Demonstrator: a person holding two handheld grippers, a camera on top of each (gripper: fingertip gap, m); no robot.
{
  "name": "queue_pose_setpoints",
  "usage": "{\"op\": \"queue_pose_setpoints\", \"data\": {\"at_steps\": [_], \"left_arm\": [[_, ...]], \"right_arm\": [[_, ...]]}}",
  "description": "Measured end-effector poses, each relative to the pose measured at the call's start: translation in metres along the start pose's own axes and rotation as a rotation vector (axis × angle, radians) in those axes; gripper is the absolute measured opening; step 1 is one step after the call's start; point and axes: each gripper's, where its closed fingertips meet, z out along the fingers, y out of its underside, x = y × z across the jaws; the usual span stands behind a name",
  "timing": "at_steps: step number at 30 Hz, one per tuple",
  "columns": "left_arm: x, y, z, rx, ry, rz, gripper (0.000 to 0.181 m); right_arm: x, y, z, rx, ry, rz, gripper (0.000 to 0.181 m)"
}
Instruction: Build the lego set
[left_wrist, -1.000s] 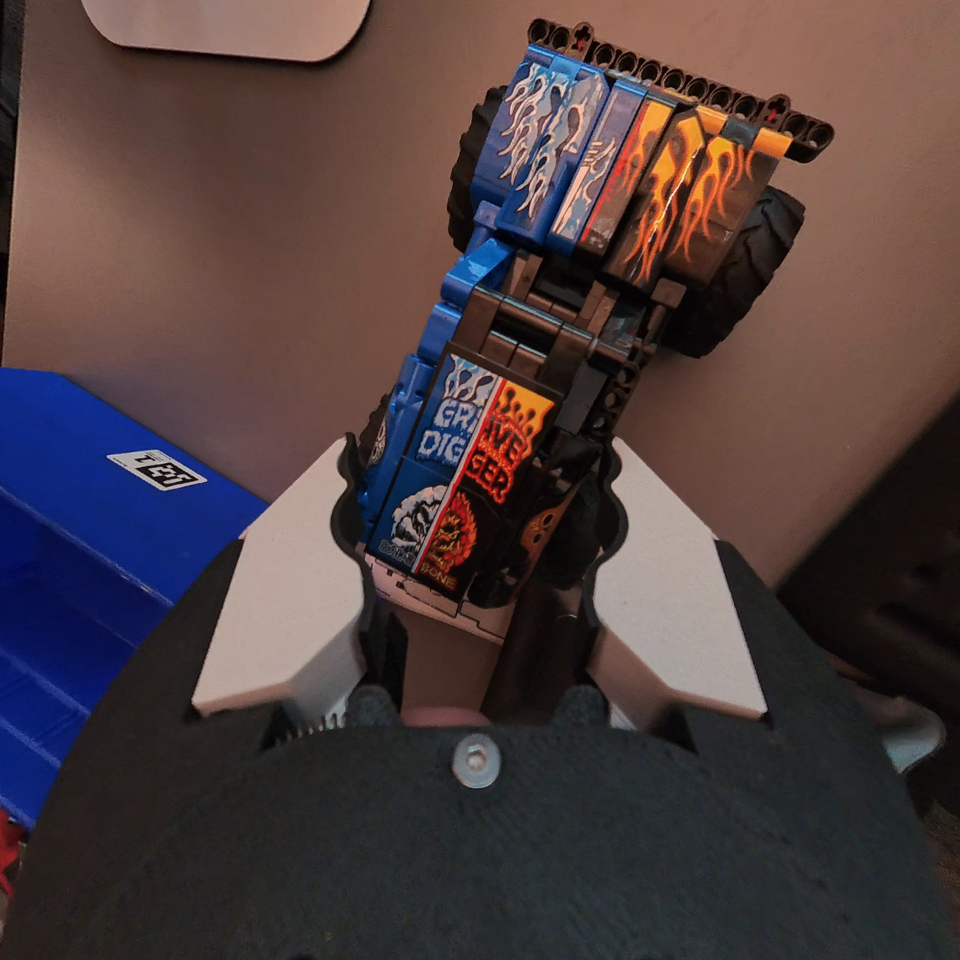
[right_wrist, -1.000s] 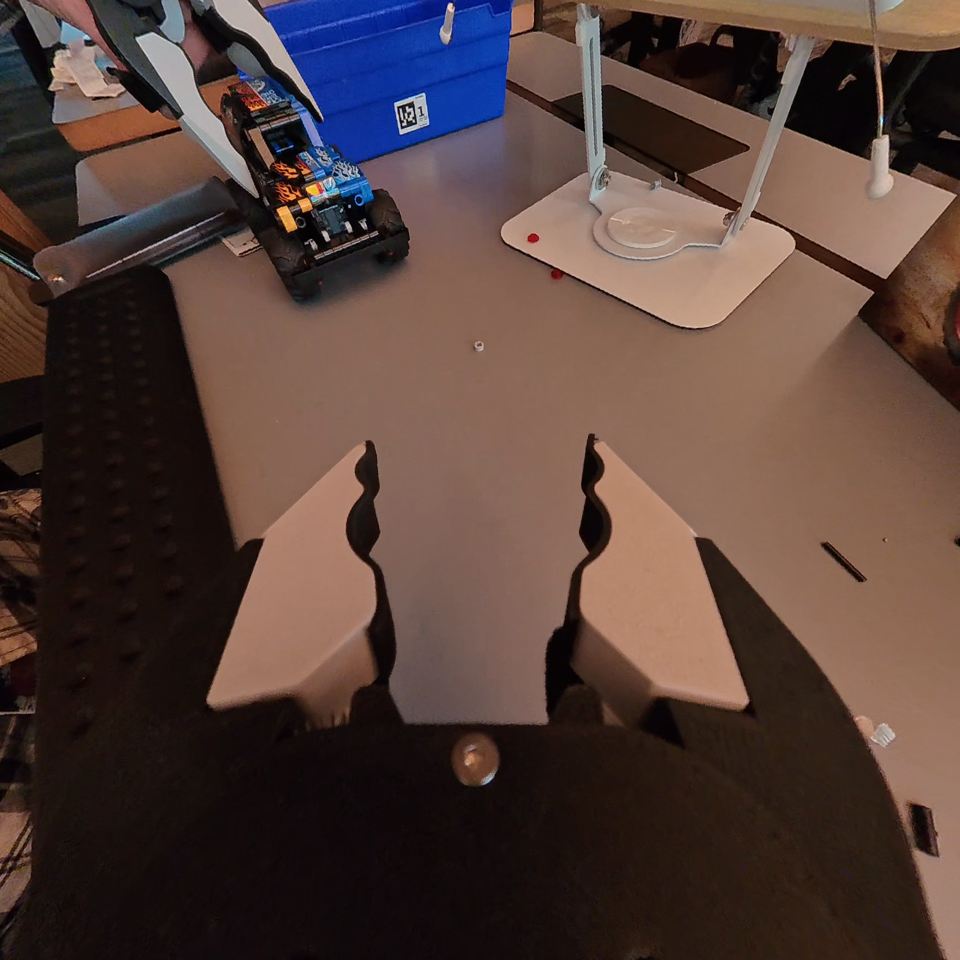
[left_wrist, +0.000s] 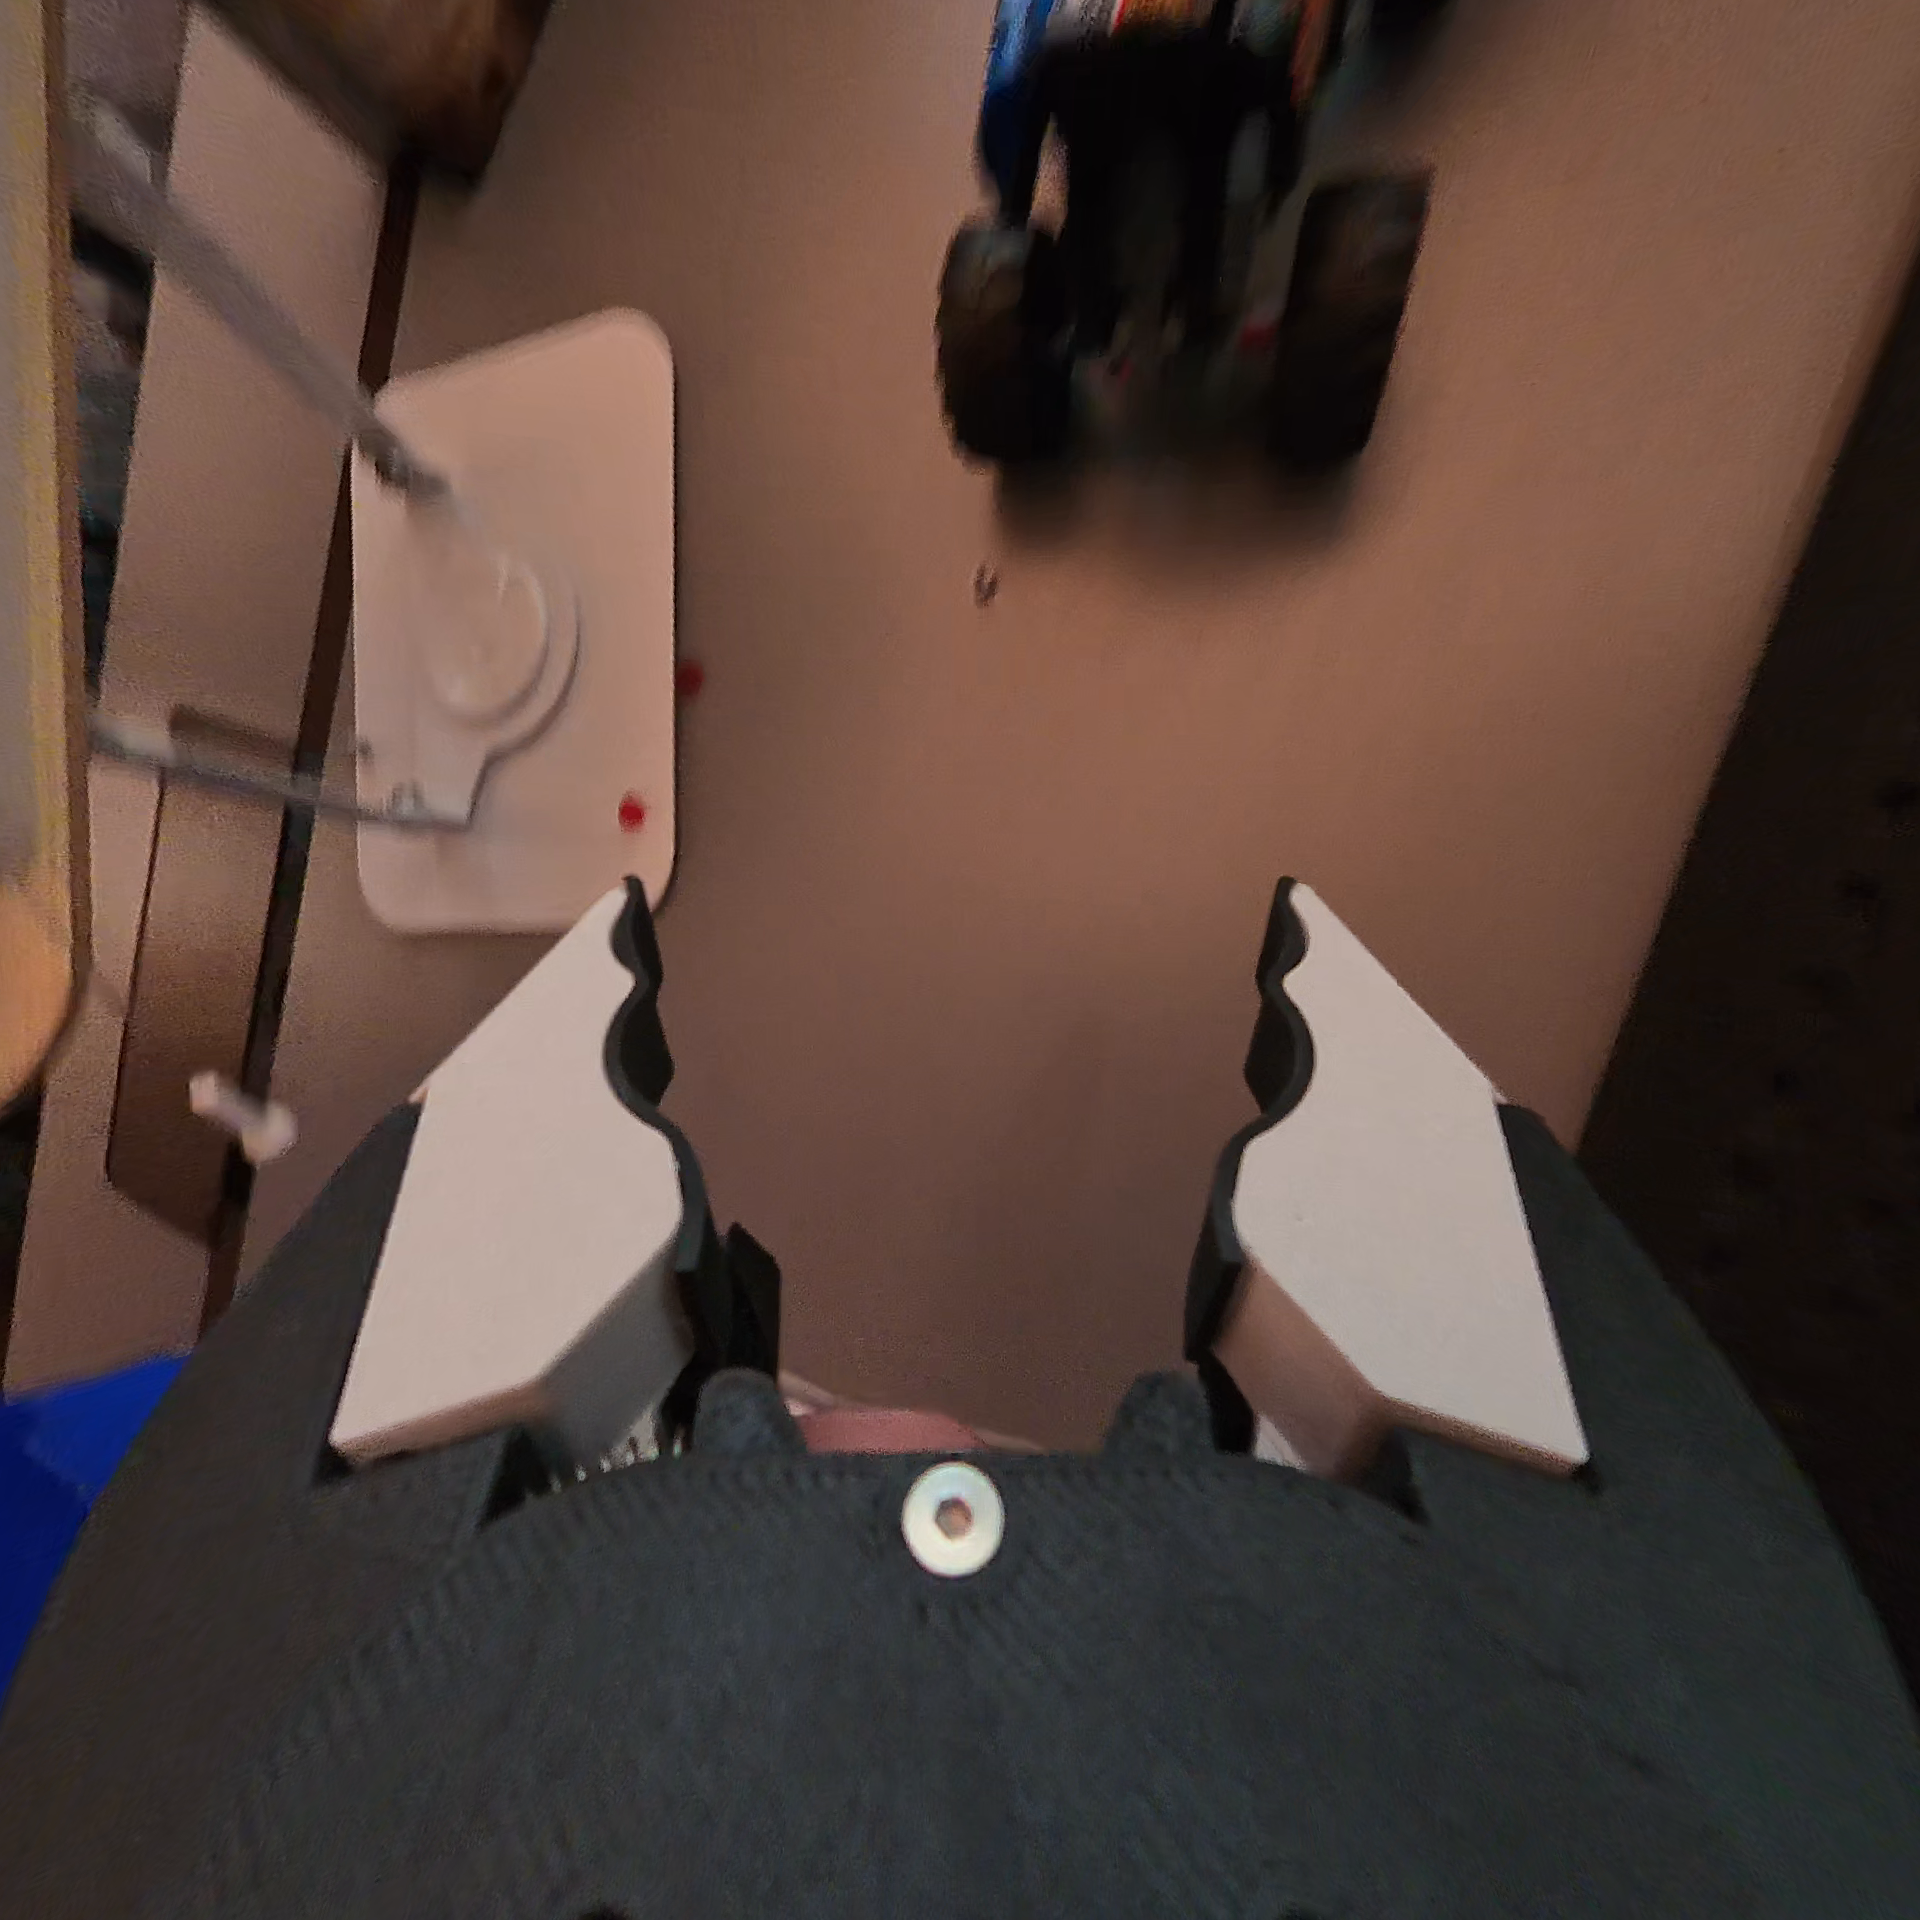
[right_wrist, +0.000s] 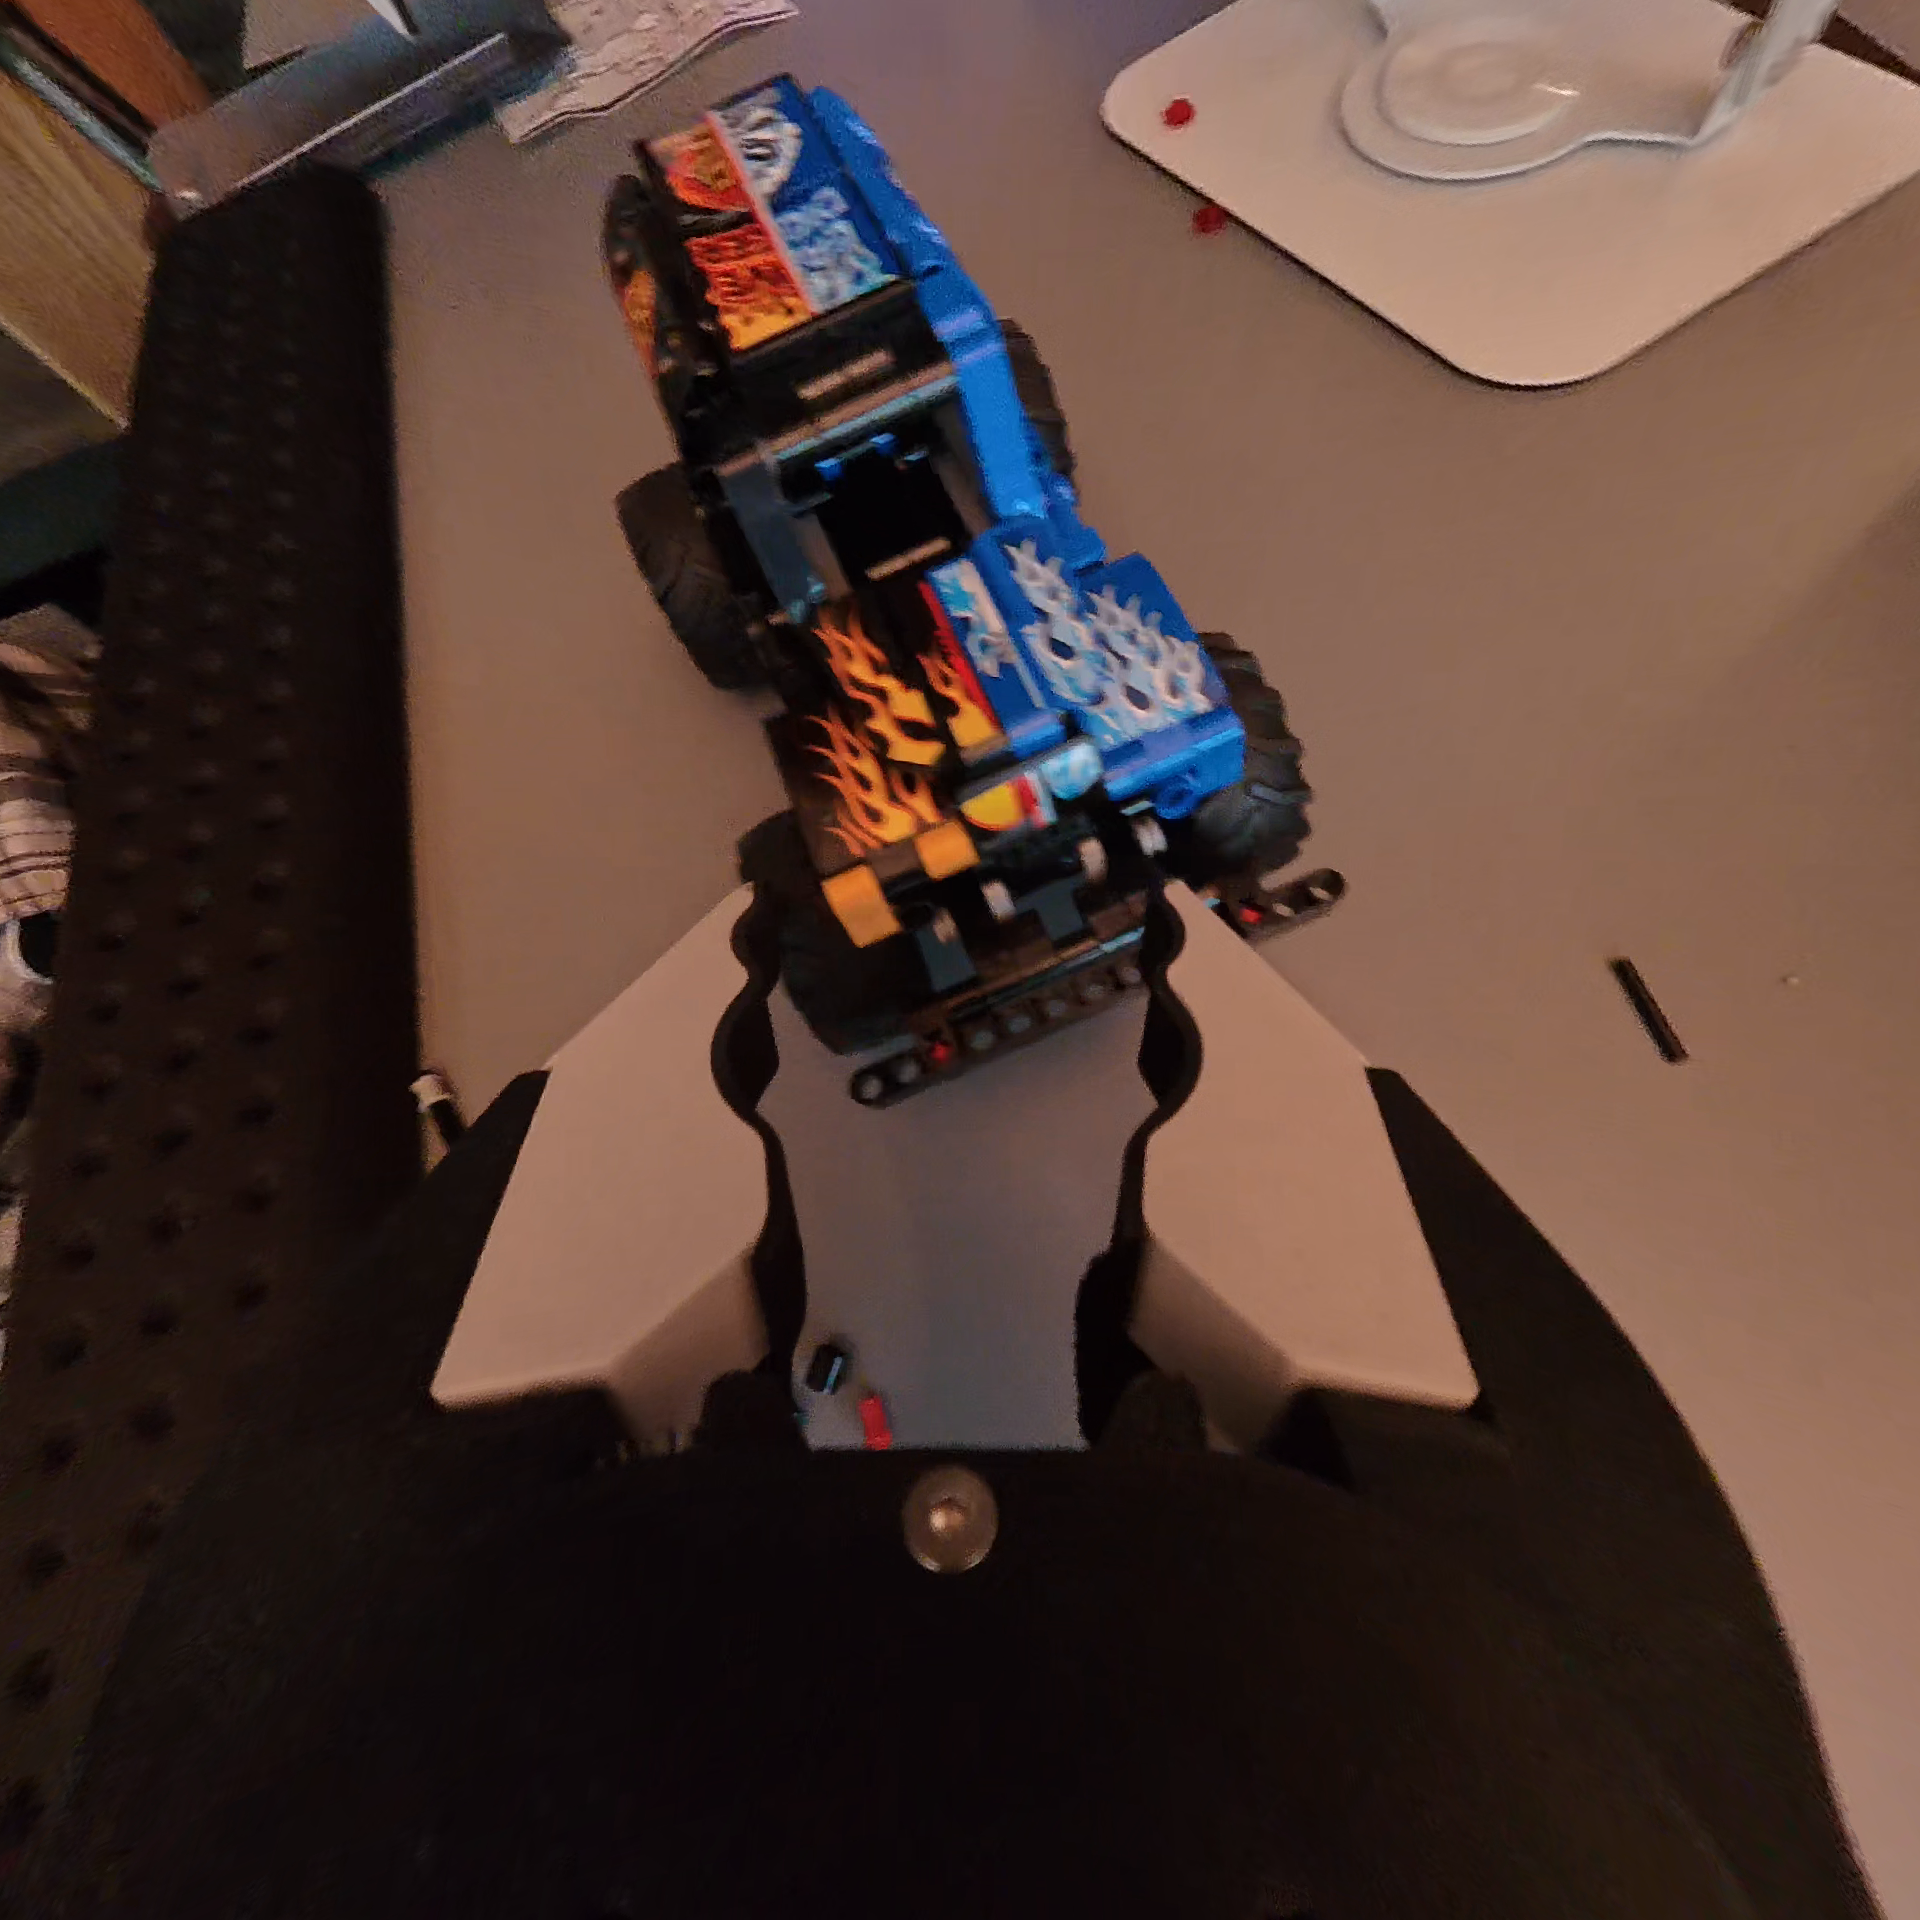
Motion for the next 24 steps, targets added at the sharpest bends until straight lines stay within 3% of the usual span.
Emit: {"op": "queue_pose_setpoints", "data": {"at_steps": [4,8,10,12,14,20,24], "left_arm": [[0.024,-0.083,0.03,0.086,0.047,0.065,0.117],[0.039,-0.123,0.079,0.025,0.087,0.108,0.117],[0.044,-0.125,0.101,-0.024,0.123,0.101,0.108],[0.044,-0.123,0.115,-0.054,0.145,0.076,0.087],[0.041,-0.124,0.122,-0.028,0.132,0.074,0.077],[0.034,-0.097,0.107,-0.086,0.145,0.133,0.076],[0.018,-0.069,0.093,-0.089,0.13,0.323,0.076]], "right_arm": [[-0.012,-0.004,0.007,-0.035,-0.015,-0.025,0.072],[-0.017,-0.005,0.008,-0.042,-0.019,-0.013,0.074],[-0.018,-0.004,0.006,-0.047,-0.008,-0.012,0.074],[-0.02,-0.004,-0.004,-0.03,0.008,-0.012,0.072],[-0.018,-0.006,-0.02,0.012,0.05,-0.001,0.07],[-0.004,-0.006,-0.083,0.167,0.201,0.055,0.065],[-0.004,0.002,-0.105,0.222,0.239,0.067,0.064]]}}
